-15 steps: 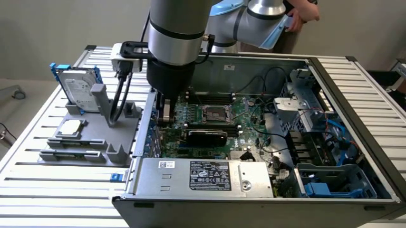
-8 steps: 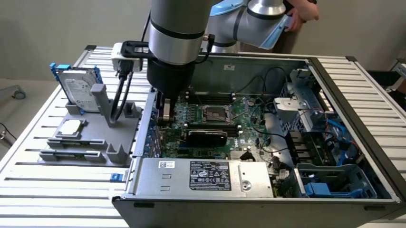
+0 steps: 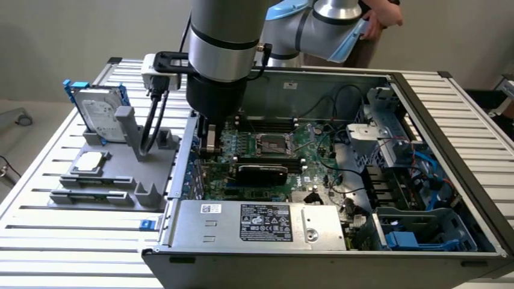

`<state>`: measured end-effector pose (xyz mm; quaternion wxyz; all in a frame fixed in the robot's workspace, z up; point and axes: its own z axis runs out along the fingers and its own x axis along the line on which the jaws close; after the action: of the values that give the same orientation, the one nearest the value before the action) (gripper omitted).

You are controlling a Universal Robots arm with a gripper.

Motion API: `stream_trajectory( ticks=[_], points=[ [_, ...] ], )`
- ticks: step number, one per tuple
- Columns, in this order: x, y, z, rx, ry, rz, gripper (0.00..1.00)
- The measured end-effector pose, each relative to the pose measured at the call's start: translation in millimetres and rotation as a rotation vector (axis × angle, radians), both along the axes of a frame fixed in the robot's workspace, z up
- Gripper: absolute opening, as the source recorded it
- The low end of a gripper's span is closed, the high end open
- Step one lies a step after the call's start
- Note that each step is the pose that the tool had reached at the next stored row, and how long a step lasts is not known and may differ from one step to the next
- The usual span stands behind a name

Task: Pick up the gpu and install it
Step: 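Insert the gpu into the slot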

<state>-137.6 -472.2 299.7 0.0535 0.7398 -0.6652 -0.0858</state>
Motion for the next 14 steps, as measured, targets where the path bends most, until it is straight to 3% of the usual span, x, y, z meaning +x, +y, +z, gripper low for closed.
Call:
stream_trajectory(
  ticks=[14],
  points=[
    [0.0,1.4,1.8,0.0017,0.0003,-0.005,0.11]
  ],
)
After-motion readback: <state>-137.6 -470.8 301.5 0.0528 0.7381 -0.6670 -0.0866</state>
